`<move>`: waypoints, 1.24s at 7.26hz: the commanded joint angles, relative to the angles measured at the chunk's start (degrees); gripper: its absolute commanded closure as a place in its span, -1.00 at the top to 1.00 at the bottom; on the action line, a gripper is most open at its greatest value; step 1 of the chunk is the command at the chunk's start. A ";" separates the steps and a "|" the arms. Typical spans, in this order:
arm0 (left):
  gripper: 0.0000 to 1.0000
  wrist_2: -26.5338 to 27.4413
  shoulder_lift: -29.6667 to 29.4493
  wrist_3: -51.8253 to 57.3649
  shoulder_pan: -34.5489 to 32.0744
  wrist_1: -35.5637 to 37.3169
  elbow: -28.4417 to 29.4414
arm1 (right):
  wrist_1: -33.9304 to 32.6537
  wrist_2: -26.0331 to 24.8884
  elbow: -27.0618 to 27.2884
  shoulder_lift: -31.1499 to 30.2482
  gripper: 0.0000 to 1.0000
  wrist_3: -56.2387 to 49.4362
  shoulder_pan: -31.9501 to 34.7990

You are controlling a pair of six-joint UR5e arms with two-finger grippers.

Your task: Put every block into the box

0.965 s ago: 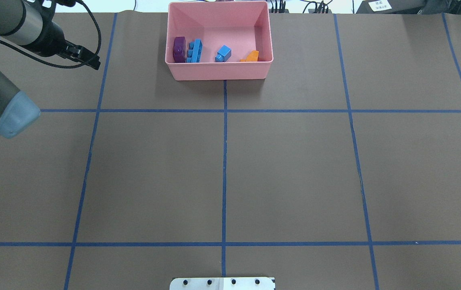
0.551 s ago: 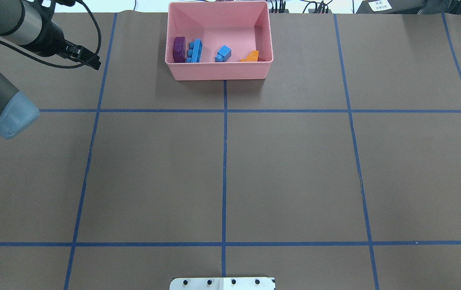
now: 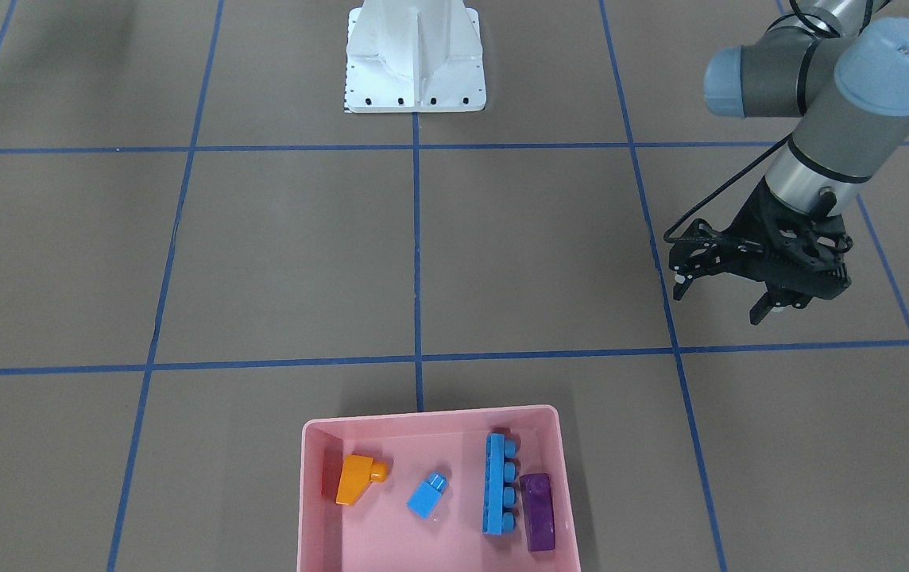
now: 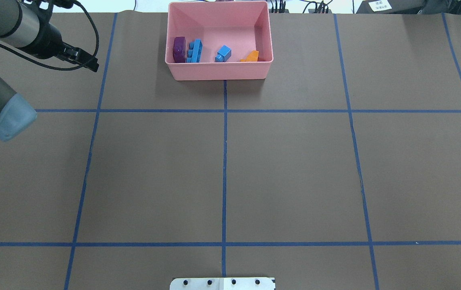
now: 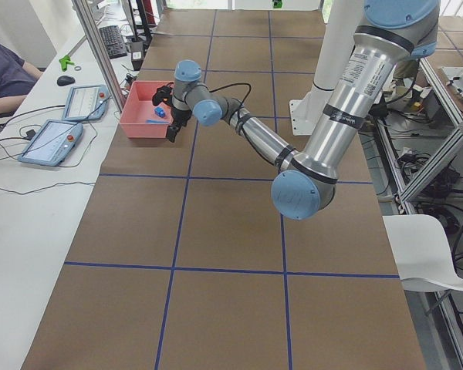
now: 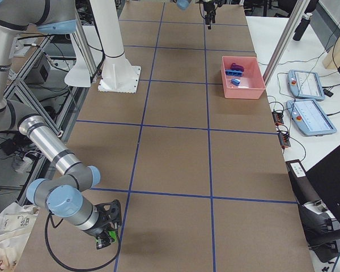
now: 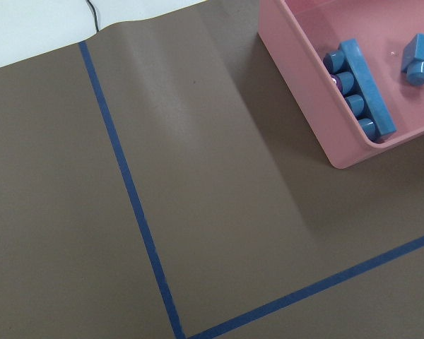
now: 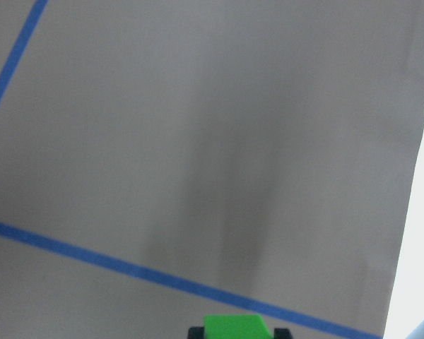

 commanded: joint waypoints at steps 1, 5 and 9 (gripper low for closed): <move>1.00 -0.08 2.72 0.10 0.01 0.50 -1.93 | -18.69 0.61 5.62 13.17 -1.00 5.18 -0.31; 1.00 -3.49 13.19 8.51 -2.69 1.03 -8.53 | -22.08 4.30 8.60 32.00 -1.00 42.13 -21.71; 1.00 -13.09 15.83 27.56 -18.15 10.67 -8.27 | -22.35 4.57 6.43 51.68 -1.00 71.96 -41.40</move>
